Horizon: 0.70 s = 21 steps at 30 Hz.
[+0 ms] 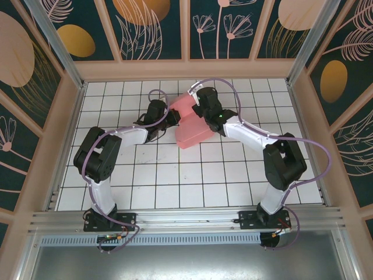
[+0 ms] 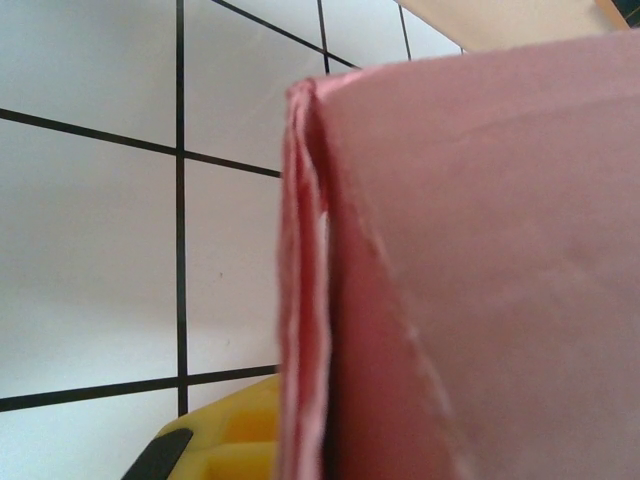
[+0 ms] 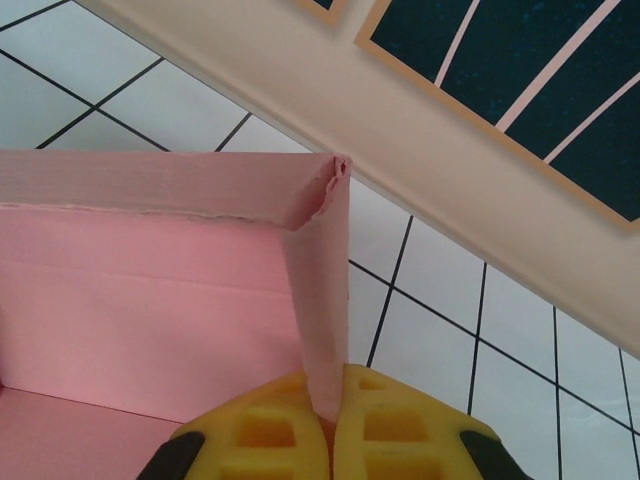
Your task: Fold the paper box
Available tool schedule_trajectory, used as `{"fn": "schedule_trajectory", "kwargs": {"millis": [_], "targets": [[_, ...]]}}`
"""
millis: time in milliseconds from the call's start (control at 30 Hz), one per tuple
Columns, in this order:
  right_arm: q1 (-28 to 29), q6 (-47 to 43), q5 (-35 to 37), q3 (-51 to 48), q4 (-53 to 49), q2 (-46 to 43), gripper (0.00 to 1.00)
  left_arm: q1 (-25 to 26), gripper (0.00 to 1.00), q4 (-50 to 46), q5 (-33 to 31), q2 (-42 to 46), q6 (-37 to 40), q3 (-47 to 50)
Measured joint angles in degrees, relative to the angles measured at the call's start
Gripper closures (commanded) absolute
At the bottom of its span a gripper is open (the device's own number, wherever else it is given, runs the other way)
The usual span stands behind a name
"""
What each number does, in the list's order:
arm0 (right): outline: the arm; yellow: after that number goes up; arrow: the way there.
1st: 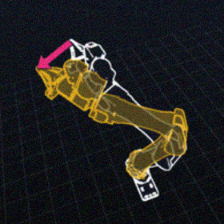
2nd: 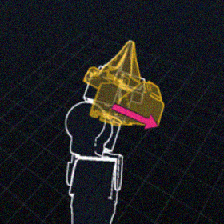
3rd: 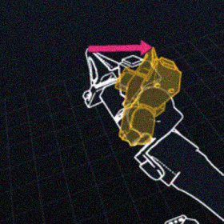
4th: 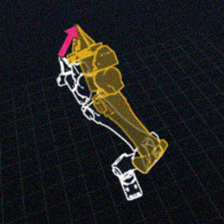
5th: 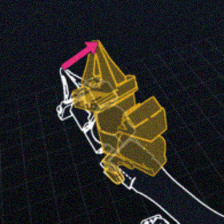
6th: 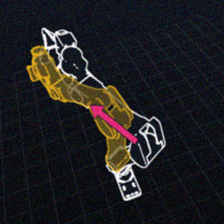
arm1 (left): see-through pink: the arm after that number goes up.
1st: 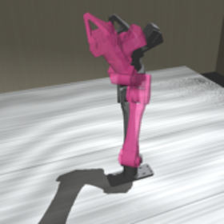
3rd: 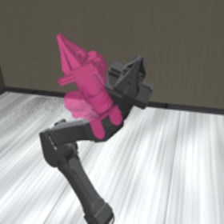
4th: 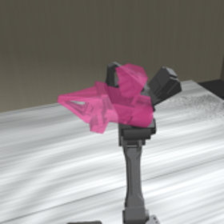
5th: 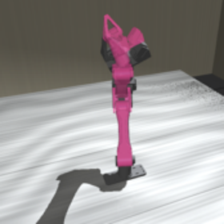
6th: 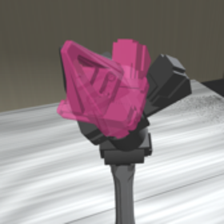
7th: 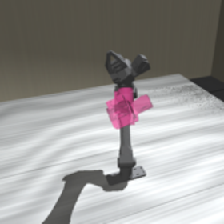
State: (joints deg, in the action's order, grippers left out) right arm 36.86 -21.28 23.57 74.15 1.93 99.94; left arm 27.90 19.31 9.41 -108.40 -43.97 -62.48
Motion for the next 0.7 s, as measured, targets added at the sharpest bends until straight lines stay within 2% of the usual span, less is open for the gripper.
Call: {"fn": "schedule_trajectory", "kwargs": {"millis": [67,167,233,367,700], "targets": [[0.0,0.2,0.4,0.0,0.3,0.1,0.81,0.0,1.00,0.2,0.0,0.0,0.0,0.0],[0.1,0.4,0.7,0.0,1.0,0.7,0.81,0.0,1.00,0.4,0.5,0.0,0.0,0.0],[0.1,0.4,1.1,0.0,1.3,1.0,0.84,0.0,1.00,0.4,0.6,0.0,0.0,0.0],[0.4,-0.5,3.4,0.1,2.1,1.7,1.00,0.0,1.00,0.2,0.6,0.0,0.0,0.0],[3.5,-4.2,14.3,0.0,7.8,4.1,1.00,0.0,1.00,1.0,0.6,0.0,-0.4,0.0]]}}
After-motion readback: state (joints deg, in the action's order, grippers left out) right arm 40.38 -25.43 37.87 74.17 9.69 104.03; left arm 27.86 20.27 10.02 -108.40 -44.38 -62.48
